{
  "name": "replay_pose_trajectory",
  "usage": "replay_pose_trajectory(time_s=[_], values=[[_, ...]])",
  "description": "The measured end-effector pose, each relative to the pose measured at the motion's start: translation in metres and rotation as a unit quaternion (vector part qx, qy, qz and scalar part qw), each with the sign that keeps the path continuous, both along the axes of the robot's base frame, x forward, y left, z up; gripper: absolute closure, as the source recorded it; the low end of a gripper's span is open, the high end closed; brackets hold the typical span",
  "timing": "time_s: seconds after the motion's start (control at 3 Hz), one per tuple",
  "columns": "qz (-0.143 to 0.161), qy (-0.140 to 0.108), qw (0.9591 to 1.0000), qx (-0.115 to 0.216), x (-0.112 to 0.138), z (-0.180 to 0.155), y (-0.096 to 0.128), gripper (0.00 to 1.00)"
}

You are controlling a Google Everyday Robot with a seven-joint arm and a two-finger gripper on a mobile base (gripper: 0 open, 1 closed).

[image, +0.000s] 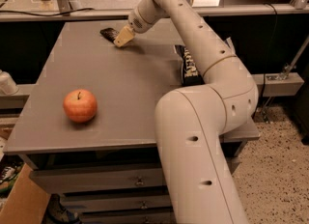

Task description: Move rxbar chocolate near apple

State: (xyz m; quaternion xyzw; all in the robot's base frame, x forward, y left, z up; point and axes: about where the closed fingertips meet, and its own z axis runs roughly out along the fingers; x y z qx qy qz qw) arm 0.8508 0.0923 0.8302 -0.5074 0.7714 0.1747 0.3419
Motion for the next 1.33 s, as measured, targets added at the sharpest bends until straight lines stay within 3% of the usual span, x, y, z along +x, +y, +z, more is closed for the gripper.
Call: replay_pose_trajectory(time_s=[0.33, 0.67, 1.33], values=[[0.000, -0.008, 1.0000, 0.001, -0.001, 0.009, -0.011, 0.88], [0.007, -0.028, 0.9996, 0.005, -0.005, 0.028, -0.021, 1.00], [0.033, -0.066, 0.9971, 0.021, -0.026, 0.066, -0.033, 1.00]])
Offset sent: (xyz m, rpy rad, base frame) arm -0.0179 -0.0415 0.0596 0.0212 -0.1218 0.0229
